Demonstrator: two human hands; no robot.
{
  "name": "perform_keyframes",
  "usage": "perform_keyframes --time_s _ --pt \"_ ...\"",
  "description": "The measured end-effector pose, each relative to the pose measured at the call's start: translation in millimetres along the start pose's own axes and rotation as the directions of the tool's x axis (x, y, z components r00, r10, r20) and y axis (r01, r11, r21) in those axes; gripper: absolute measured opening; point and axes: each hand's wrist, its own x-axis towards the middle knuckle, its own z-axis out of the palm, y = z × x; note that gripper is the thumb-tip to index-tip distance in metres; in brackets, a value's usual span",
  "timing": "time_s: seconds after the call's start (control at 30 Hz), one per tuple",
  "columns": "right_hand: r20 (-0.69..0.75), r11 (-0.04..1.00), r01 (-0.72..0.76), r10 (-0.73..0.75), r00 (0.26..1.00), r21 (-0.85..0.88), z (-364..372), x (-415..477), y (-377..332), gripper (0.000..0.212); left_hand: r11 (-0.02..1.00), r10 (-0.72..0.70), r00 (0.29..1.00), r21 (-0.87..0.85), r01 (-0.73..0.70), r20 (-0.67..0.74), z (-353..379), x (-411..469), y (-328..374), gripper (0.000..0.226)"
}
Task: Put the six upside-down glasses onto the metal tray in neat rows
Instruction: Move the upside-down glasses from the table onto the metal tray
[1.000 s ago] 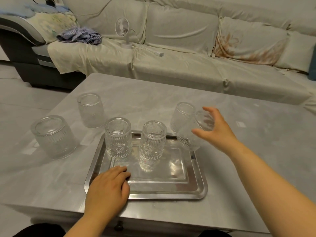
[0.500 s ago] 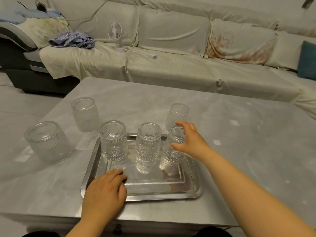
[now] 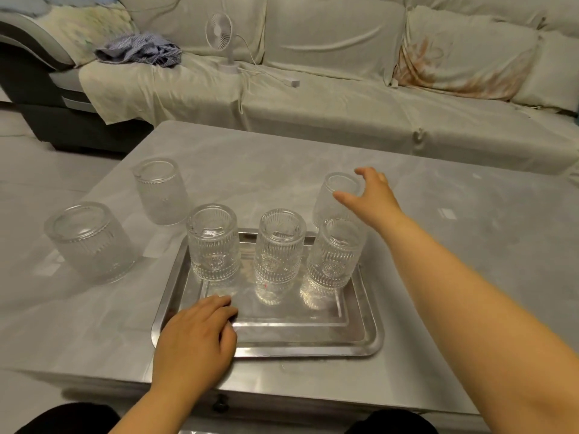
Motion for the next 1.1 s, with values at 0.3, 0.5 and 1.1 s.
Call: perform_keyframes --time_s 0.3,0.5,1.1 --pt "0.181 0.992 -0.094 0.109 0.978 -0.086 26.7 42.5 -2.6 0.08 0.999 -0.023 0.999 -0.034 0.024 0.033 1.2 1.1 -1.9 0.041" --pt "0.087 0.999 -0.054 0.053 0.995 0.007 18.6 38.5 2.5 0.072 0.999 -0.008 0.999 -0.037 0.01 0.046 0.6 2.0 -4.0 0.041" --pt "0.11 0.884 0.39 -0.427 0.897 0.257 -55.2 -106.4 -114.7 0.067 0.918 -0.249 0.969 -0.319 0.234 -0.006 -8.5 -41.9 -55.7 0.061"
